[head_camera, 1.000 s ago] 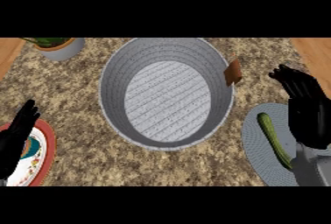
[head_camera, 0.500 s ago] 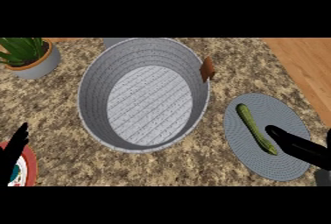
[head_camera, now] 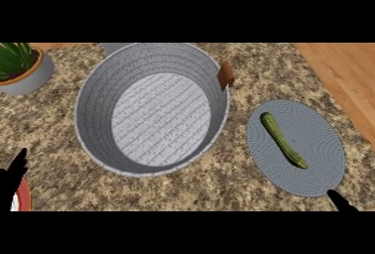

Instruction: Pick the squash from the placemat and place it in the basket

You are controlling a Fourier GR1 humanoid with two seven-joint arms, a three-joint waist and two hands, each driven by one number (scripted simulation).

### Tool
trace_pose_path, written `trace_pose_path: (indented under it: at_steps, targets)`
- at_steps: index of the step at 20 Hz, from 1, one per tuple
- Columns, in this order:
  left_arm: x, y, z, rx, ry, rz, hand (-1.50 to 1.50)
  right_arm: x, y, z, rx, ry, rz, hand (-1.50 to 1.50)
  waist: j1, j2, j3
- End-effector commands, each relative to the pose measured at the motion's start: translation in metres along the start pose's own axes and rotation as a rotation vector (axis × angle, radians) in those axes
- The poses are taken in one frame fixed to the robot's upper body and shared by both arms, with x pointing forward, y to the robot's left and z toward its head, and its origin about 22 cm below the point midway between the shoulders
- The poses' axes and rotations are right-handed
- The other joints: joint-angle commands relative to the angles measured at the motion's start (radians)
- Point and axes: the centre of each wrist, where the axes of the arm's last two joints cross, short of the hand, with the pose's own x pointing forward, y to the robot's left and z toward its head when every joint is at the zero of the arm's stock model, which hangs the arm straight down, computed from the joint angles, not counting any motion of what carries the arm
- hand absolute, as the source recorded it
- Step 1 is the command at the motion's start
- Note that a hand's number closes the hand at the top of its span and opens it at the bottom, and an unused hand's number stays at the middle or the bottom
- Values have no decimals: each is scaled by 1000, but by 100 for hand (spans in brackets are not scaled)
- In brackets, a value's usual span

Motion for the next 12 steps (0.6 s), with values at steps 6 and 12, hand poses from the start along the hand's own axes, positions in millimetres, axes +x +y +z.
trace_pose_path:
  at_steps: [6, 12]
  targets:
    - [27, -34, -4, -60, -63, -41, 0, 71, -68, 107, 396, -69, 304, -150, 118, 14, -2]
    - [49, -45, -19, -88, -79, -63, 0, 104, -78, 137, 379, 1, 426, -150, 153, 12, -1]
